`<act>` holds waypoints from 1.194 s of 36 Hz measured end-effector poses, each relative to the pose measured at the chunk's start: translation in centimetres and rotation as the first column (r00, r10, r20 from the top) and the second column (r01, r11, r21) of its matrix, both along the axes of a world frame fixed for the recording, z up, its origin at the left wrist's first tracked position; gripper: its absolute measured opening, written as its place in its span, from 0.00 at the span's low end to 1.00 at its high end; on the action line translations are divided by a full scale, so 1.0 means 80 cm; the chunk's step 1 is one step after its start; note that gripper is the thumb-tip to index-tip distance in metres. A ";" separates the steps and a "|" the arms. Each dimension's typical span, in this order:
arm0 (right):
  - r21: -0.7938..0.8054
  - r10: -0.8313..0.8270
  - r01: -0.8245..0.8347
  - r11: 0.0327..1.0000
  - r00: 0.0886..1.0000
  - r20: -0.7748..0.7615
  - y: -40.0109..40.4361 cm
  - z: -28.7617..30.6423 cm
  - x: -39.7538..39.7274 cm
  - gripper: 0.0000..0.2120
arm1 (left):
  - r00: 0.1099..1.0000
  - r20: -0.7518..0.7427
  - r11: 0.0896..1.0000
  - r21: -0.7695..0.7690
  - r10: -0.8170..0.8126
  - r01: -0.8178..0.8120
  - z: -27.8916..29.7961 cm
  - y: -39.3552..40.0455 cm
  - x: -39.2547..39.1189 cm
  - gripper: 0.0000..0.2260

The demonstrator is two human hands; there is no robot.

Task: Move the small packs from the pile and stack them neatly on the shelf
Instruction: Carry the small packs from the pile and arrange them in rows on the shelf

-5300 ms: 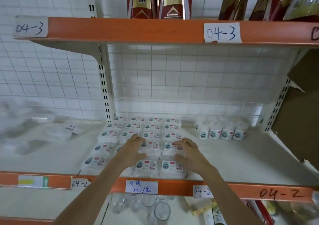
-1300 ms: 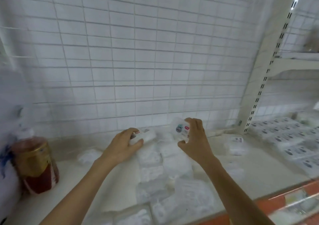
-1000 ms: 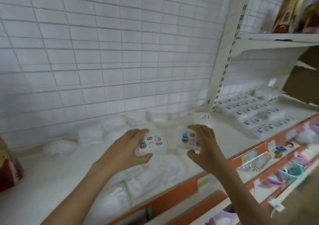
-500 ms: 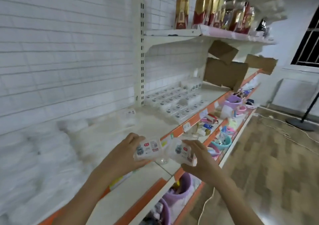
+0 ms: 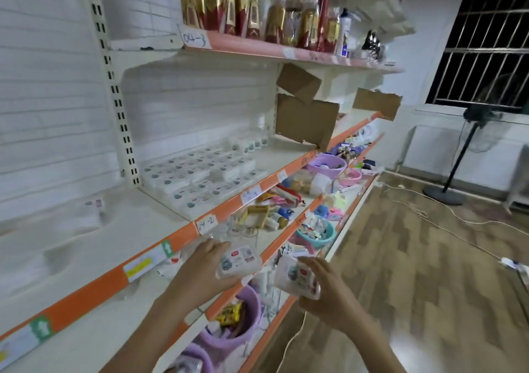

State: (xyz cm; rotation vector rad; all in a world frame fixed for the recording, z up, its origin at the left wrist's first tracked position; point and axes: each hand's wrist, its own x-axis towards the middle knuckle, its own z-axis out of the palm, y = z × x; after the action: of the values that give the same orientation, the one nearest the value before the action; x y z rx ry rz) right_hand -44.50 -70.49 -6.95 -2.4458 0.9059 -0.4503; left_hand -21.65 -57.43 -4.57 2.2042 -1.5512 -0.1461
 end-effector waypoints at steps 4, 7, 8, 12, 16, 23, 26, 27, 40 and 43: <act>0.020 -0.032 0.032 0.999 0.999 0.018 -0.042 -0.010 -0.010 0.36 | 1.000 -0.010 1.000 0.010 -0.015 0.015 -0.002 -0.053 -0.010 0.33; 0.016 -0.052 0.051 0.999 0.998 0.032 -0.075 -0.018 -0.012 0.35 | 0.999 -0.024 1.000 0.001 -0.026 0.026 -0.009 -0.092 -0.012 0.32; 0.021 -0.059 0.058 0.998 0.998 0.034 -0.086 -0.020 -0.011 0.35 | 0.999 -0.034 1.000 -0.003 -0.030 0.030 -0.012 -0.105 -0.013 0.32; 0.010 -0.061 0.061 0.998 0.998 0.028 -0.142 -0.027 0.000 0.35 | 0.997 -0.069 0.999 -0.027 -0.040 0.038 -0.022 -0.161 -0.010 0.33; -0.027 -0.023 0.024 0.999 0.999 0.041 -0.208 -0.020 0.027 0.33 | 0.997 -0.075 0.996 -0.085 -0.033 0.027 -0.022 -0.227 0.009 0.30; -0.071 0.098 -0.096 0.993 0.995 0.017 -0.321 0.028 0.109 0.33 | 0.991 -0.106 0.981 -0.167 0.081 -0.098 0.001 -0.324 0.079 0.32; -0.115 0.153 -0.150 0.982 0.988 0.021 -0.360 0.045 0.147 0.34 | 0.989 -0.085 0.971 -0.194 0.124 -0.138 0.011 -0.347 0.106 0.32; -0.124 0.170 -0.166 0.978 0.985 0.016 -0.370 0.050 0.159 0.35 | 0.988 -0.069 0.966 -0.212 0.138 -0.150 0.015 -0.352 0.113 0.32; -0.174 0.593 -0.577 0.798 0.802 0.061 -0.416 0.096 0.339 0.33 | 0.875 -0.006 0.841 -0.271 0.484 -0.468 0.042 -0.301 0.196 0.30; -0.147 0.721 -0.708 0.691 0.689 0.075 -0.403 0.099 0.379 0.33 | 0.806 -0.012 0.776 -0.260 0.592 -0.574 0.042 -0.261 0.204 0.29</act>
State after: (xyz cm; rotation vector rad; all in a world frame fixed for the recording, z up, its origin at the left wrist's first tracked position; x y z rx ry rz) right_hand -14.15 -102.76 0.99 -2.5801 -0.1855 -0.3525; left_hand -5.29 -78.28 -1.17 2.3793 -0.7833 0.3111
